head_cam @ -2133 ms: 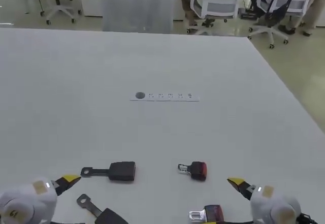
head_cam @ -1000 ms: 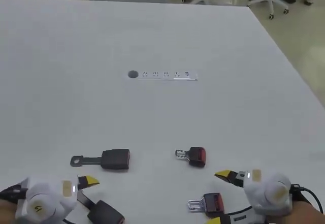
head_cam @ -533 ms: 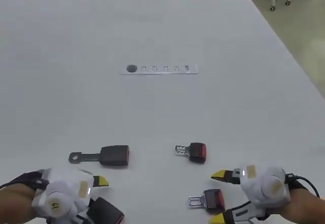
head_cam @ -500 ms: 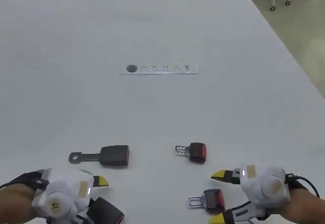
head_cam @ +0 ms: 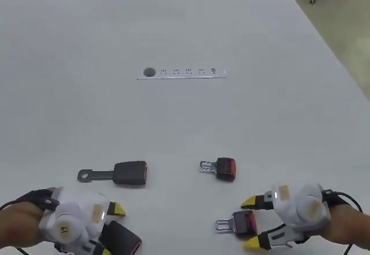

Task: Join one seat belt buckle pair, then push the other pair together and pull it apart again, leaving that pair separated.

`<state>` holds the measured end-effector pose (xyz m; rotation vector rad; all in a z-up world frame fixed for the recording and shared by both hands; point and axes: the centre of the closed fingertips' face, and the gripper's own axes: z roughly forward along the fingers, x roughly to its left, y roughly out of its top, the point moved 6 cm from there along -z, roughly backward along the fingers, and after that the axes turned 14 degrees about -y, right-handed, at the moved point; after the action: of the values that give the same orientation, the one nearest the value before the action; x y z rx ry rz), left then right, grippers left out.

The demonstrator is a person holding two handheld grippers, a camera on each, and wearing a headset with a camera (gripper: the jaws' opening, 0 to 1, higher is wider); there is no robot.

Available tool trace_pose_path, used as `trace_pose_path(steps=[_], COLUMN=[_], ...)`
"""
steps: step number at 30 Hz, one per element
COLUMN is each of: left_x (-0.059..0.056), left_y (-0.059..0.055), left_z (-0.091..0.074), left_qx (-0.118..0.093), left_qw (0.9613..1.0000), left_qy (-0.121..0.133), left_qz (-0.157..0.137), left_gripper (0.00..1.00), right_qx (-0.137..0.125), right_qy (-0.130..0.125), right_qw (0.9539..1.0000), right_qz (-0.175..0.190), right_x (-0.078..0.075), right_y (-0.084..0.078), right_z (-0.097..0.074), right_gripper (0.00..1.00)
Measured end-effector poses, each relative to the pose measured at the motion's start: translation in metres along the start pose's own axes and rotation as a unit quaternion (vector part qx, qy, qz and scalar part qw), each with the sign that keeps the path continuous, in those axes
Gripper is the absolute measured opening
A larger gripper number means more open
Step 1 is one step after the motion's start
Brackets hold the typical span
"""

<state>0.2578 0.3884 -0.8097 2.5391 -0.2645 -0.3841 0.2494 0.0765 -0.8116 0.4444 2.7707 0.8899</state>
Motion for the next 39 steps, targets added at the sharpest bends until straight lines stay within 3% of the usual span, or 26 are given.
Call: trace_pose_path(steps=[7, 9, 22, 39], left_x=[-0.0012, -0.0032, -0.0036, -0.0036], left_y=[-0.0032, -0.0041, -0.0044, -0.0027], left_z=[-0.0016, -0.0017, -0.0035, -0.0027], left_qx=[-0.03, -0.032, -0.038, -0.028], left_qw=[0.9968, 0.9972, 0.9932, 0.9919], left_qy=[0.045, 0.046, 0.071, 0.073], left_qz=[-0.058, -0.05, -0.084, -0.1], left_gripper=[0.38, 0.37, 0.35, 0.35], right_qx=[-0.003, -0.004, -0.039, -0.075], right_qy=[-0.006, -0.007, -0.013, -0.017], right_qw=[0.9999, 1.0, 0.999, 0.9964], right_qz=[-0.008, -0.006, 0.021, 0.036], right_x=[-0.004, -0.0041, -0.004, -0.0025], right_y=[-0.0032, -0.0032, -0.0067, -0.0085], right_z=[-0.0008, -0.0013, -0.0018, -0.001], right_gripper=[0.38, 0.38, 0.37, 0.37])
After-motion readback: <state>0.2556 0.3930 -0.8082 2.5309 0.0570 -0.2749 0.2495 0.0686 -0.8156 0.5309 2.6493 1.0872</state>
